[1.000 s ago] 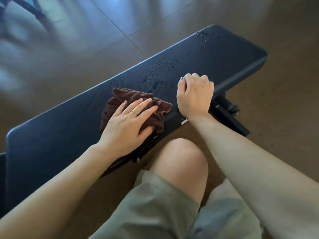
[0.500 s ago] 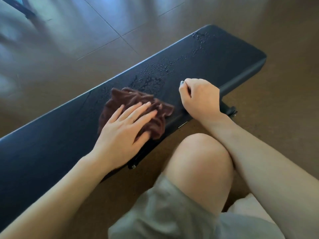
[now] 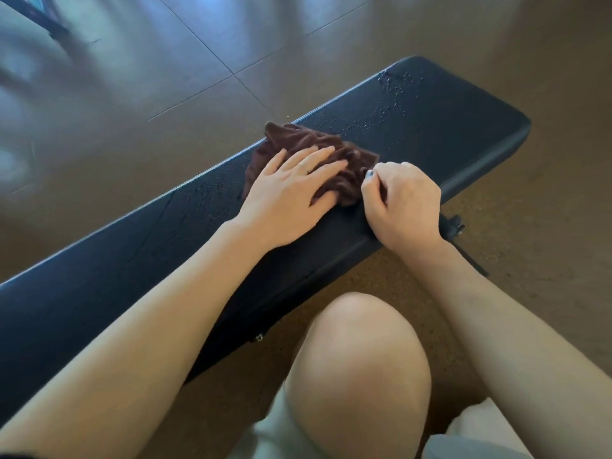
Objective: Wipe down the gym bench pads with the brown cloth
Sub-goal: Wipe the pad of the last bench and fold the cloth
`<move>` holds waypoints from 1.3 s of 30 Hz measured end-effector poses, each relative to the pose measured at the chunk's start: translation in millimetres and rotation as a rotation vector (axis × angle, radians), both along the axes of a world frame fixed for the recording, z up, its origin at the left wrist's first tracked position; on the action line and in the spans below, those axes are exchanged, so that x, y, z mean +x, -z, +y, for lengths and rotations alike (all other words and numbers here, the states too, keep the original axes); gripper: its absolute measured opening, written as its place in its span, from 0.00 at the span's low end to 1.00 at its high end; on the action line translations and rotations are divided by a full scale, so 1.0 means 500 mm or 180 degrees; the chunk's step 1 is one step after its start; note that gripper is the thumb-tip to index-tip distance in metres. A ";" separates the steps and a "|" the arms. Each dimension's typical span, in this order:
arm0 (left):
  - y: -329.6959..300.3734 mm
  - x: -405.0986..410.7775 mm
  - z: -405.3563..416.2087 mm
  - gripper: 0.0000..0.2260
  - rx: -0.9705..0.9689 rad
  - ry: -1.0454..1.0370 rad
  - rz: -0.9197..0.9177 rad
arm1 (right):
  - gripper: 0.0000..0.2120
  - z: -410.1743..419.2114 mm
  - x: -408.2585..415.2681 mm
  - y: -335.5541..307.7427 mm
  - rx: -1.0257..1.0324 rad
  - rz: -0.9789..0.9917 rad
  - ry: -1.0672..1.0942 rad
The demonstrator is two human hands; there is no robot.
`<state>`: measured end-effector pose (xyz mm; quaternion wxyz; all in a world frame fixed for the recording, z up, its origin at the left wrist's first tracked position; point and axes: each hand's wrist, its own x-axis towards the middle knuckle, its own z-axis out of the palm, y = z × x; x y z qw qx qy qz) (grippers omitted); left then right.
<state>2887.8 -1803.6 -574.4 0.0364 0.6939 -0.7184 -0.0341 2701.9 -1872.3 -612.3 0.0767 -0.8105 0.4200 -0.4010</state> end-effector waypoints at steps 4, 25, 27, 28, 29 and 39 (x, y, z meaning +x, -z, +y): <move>-0.016 0.024 0.181 0.25 0.0026 0.0039 0.0084 | 0.18 0.000 0.007 0.000 0.0101 0.0053 0.0098; -0.037 0.096 -0.021 0.28 -0.0608 -0.1689 0.1923 | 0.18 0.005 0.014 -0.005 0.0151 0.0250 0.0305; -0.053 0.120 -0.023 0.28 -0.0460 -0.2330 0.2126 | 0.18 0.006 0.014 -0.003 0.0150 0.0255 0.0319; -0.058 0.128 -0.018 0.30 -0.0216 -0.2437 0.1828 | 0.18 0.007 0.014 -0.003 0.0149 0.0254 0.0313; -0.061 0.132 -0.010 0.32 -0.0059 -0.2449 0.1496 | 0.18 0.007 0.014 -0.004 0.0149 0.0246 0.0300; -0.090 0.100 -0.024 0.18 0.0007 -0.2565 0.2548 | 0.18 0.008 0.013 -0.007 0.0161 0.0288 0.0294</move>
